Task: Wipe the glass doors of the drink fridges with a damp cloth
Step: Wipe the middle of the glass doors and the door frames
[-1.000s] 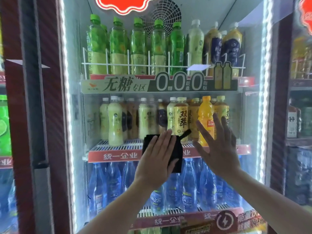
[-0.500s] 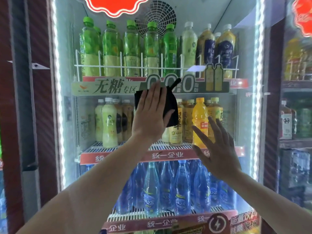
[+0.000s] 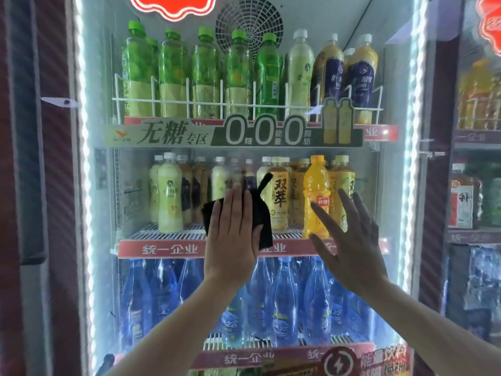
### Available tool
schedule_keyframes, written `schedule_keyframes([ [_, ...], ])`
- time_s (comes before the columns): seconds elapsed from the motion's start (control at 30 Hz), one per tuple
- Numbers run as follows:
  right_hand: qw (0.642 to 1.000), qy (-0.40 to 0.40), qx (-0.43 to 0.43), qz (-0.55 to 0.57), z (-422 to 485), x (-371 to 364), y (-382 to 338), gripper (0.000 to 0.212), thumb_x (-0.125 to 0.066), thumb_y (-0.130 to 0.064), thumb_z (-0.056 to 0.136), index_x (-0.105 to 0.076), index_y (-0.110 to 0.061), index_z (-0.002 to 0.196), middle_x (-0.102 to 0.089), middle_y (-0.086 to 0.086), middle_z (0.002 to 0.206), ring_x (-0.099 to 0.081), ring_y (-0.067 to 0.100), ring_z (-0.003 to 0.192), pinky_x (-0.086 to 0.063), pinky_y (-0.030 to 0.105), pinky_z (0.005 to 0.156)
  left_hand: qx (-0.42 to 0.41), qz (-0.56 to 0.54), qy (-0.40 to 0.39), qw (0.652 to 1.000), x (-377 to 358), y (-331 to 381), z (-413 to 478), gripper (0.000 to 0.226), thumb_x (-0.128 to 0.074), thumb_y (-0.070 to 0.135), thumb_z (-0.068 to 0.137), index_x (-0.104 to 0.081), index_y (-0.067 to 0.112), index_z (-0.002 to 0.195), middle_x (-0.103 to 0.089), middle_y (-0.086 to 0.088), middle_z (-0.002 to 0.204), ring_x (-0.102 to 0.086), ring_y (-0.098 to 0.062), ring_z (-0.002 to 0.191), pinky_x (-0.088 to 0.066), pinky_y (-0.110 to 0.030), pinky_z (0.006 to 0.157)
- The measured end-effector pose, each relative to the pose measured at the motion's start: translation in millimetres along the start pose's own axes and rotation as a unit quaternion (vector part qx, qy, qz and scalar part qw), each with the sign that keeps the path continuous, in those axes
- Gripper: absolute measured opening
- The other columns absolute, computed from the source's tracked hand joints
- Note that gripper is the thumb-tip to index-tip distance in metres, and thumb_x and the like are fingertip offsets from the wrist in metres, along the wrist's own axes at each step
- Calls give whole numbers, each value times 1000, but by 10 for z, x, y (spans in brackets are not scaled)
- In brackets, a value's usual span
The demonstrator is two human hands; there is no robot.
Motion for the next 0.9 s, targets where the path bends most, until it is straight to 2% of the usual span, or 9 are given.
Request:
schedule_keyframes([
  [0.2, 1000, -8, 20, 10, -43, 5, 34, 57, -46, -49, 96, -43, -31, 150, -20, 15, 164, -10, 37, 152, -23, 57, 117, 23, 3, -33, 999, -76, -85, -550, 59, -18, 34, 108, -19, -3, 154, -12, -21, 163, -13, -34, 152, -12, -48, 123],
  [0.27, 999, -15, 34, 15, -67, 9, 43, 56, -47, -49, 96, -44, -30, 149, -19, 15, 164, -10, 37, 153, -23, 57, 117, 4, 8, -52, 999, -48, -141, -591, 61, -20, 36, 107, -17, -2, 155, -14, -21, 163, -15, -34, 151, -14, -48, 123],
  [0.37, 998, -28, 45, 21, -87, 16, 87, 56, -51, -48, 94, -46, -32, 148, -18, 13, 164, -11, 37, 152, -25, 59, 117, -46, 18, -61, 997, 43, -200, -331, 64, -19, 43, 107, -14, 2, 156, -12, -19, 163, -13, -31, 152, -11, -46, 124],
  [0.5, 998, -33, 55, 21, -75, 120, 165, 58, -47, -51, 94, -39, -37, 150, -16, 12, 165, -11, 36, 153, -21, 57, 118, -27, 3, -50, 998, 254, -294, 647, 70, -15, 51, 104, -9, 6, 158, -2, -14, 164, -2, -25, 153, -3, -41, 125],
  [0.63, 999, -24, 37, 26, -73, 222, 341, 62, -50, -52, 92, -37, -38, 151, -13, 10, 166, -10, 36, 153, -22, 57, 117, -45, 9, -65, 997, 333, -55, 1300, 71, -7, 52, 103, -1, 7, 158, 4, -11, 166, 6, -22, 153, 8, -36, 123],
  [0.77, 1000, 3, 5, 22, -56, 237, 542, 63, -48, -57, 92, -38, -36, 151, -15, 14, 165, -14, 38, 152, -24, 58, 116, 12, 14, -25, 1000, 203, 175, 1173, 68, -7, 45, 105, -2, 1, 157, 2, -15, 165, 3, -26, 153, 2, -41, 125],
  [0.9, 1000, -5, 7, 14, -79, 133, 620, 64, -43, -59, 95, -34, -35, 153, -11, 13, 166, -12, 37, 152, -24, 59, 117, 32, -4, -14, 999, 59, 433, 808, 66, -12, 41, 105, -4, 0, 156, 1, -17, 165, 2, -27, 153, -3, -44, 125],
])
Point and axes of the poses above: each hand's wrist, its own z-axis towards the middle knuckle, its own x-axis out of the back of the hand, y = z × x, the point moved 8 cm from there along z, towards the middle knuckle
